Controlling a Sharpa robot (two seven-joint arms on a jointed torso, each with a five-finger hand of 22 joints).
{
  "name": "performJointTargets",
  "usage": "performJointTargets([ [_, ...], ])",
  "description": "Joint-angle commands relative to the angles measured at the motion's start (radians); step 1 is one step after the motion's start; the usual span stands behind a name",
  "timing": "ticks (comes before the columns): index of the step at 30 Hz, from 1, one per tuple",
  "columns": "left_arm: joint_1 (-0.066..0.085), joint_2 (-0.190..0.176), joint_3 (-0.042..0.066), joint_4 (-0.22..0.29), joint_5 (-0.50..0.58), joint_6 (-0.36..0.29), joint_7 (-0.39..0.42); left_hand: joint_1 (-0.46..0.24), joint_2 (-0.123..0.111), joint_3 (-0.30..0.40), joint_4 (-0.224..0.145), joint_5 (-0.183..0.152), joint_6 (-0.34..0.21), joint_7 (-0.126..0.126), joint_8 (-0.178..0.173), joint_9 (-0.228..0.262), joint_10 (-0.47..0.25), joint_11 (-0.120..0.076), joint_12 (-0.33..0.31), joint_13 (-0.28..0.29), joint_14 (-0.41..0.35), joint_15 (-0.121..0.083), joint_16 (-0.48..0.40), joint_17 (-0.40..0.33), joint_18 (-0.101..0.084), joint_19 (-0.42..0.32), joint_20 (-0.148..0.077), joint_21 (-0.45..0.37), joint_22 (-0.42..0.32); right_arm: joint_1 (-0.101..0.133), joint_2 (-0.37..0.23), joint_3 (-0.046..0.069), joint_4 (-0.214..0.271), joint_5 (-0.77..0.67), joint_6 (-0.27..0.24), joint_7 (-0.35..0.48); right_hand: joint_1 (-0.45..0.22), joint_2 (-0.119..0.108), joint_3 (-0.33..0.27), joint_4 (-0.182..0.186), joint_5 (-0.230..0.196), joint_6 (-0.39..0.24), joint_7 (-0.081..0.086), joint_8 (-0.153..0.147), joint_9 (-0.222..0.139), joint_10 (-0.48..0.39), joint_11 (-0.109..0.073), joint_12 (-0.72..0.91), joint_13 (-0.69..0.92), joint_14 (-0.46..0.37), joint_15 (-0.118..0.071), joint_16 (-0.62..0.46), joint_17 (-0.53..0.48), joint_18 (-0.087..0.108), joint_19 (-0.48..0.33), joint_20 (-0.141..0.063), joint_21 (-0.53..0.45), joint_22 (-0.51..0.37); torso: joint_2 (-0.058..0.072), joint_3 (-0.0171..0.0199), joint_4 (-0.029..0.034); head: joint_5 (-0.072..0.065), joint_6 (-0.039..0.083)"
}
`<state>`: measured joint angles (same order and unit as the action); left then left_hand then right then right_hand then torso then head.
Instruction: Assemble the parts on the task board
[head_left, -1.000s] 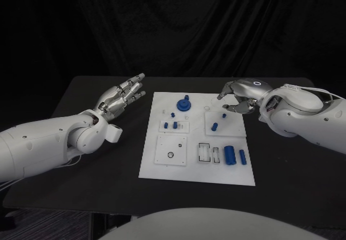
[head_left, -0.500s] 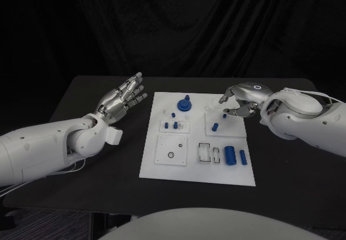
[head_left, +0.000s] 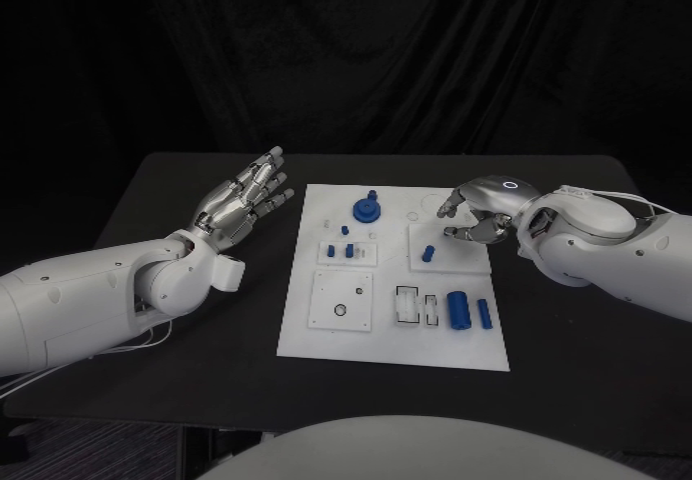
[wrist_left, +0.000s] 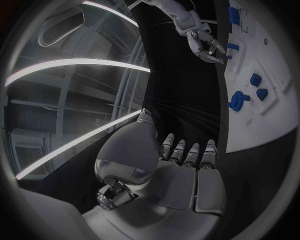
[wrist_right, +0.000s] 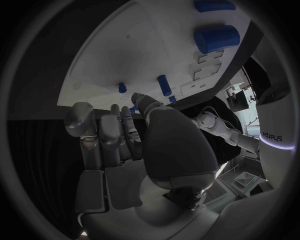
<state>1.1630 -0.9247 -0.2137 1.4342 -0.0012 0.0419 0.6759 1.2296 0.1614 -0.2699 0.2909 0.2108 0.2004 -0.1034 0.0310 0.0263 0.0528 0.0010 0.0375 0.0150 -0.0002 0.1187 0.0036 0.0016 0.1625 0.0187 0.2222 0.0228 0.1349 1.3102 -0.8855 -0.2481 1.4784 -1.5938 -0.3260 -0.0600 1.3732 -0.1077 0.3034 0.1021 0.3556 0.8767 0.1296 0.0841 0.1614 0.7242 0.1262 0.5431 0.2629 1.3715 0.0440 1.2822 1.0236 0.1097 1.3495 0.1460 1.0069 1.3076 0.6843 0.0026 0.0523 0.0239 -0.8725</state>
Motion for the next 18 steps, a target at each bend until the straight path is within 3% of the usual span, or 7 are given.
performJointTargets([
  [1,-0.002,0.000,0.001,0.001,0.010,0.018,0.109,0.032,-0.003,-0.002,-0.001,0.047,-0.005,0.006,-0.006,-0.001,0.004,0.019,-0.001,0.001,0.000,0.016,-0.004,-0.002,0.014,0.003,0.016,-0.003,0.005,-0.008,0.005,0.001,-0.007,-0.007,0.009,-0.002,-0.011,-0.002,0.002,0.001,0.006,0.001,0.003,-0.006,0.002,0.021,-0.004,0.003,-0.002,0.005,-0.004,0.004,-0.002,-0.001,0.008,-0.002,0.006,0.119,-0.001,-0.0002,0.0001,0.000,0.000],
  [5,-0.004,0.000,0.001,-0.002,0.008,0.021,0.108,0.062,-0.004,0.001,-0.001,0.080,-0.003,0.015,-0.006,-0.001,0.007,0.030,0.001,0.001,0.000,0.023,-0.004,-0.002,0.014,0.006,0.023,-0.002,0.009,-0.012,0.011,0.001,-0.014,-0.007,0.003,0.000,-0.011,-0.003,0.003,0.000,0.006,0.000,0.005,-0.007,0.003,0.028,-0.005,0.004,-0.003,0.006,-0.005,0.006,0.000,-0.001,0.009,-0.003,0.009,0.120,0.000,-0.0005,0.0001,-0.001,0.000],
  [9,-0.005,0.001,0.001,-0.004,0.007,0.024,0.106,0.074,-0.004,0.003,-0.002,0.092,-0.003,0.019,-0.006,-0.001,0.006,0.034,0.000,0.001,0.000,0.027,-0.004,-0.002,0.014,0.008,0.028,-0.001,0.011,-0.015,0.018,0.001,-0.024,-0.007,0.009,0.002,-0.008,-0.004,0.011,-0.005,0.020,0.020,0.007,0.003,0.012,0.046,-0.010,0.010,-0.003,0.008,-0.010,0.005,-0.003,-0.002,0.011,-0.008,0.010,0.120,0.000,0.0001,0.0000,0.004,0.000],
  [14,-0.006,0.003,0.001,-0.007,0.006,0.027,0.101,0.097,-0.005,0.005,-0.002,0.116,0.000,0.020,-0.005,0.000,0.007,0.038,0.001,0.001,0.000,0.033,-0.004,-0.002,0.015,0.013,0.036,0.002,0.019,-0.020,0.028,0.001,-0.039,-0.007,0.011,0.006,0.006,-0.008,0.035,-0.024,0.086,0.045,0.006,0.019,0.032,0.056,-0.013,0.010,-0.006,0.009,-0.015,0.005,-0.006,-0.003,0.012,-0.013,0.012,0.121,0.000,0.0001,-0.0003,0.000,0.000],
  [18,-0.006,0.005,0.001,-0.009,0.006,0.032,0.094,0.111,-0.005,0.007,-0.003,0.132,0.004,0.022,-0.005,0.000,0.007,0.040,0.001,0.002,0.000,0.037,-0.004,-0.002,0.016,0.015,0.041,0.003,0.023,-0.026,0.036,0.001,-0.051,-0.007,0.010,0.011,0.010,-0.008,0.042,-0.031,0.098,0.051,0.004,0.024,0.039,0.058,-0.014,0.010,-0.007,0.009,-0.015,0.005,-0.006,-0.002,0.011,-0.014,0.011,0.121,0.000,0.0010,0.0002,0.000,0.000],
])
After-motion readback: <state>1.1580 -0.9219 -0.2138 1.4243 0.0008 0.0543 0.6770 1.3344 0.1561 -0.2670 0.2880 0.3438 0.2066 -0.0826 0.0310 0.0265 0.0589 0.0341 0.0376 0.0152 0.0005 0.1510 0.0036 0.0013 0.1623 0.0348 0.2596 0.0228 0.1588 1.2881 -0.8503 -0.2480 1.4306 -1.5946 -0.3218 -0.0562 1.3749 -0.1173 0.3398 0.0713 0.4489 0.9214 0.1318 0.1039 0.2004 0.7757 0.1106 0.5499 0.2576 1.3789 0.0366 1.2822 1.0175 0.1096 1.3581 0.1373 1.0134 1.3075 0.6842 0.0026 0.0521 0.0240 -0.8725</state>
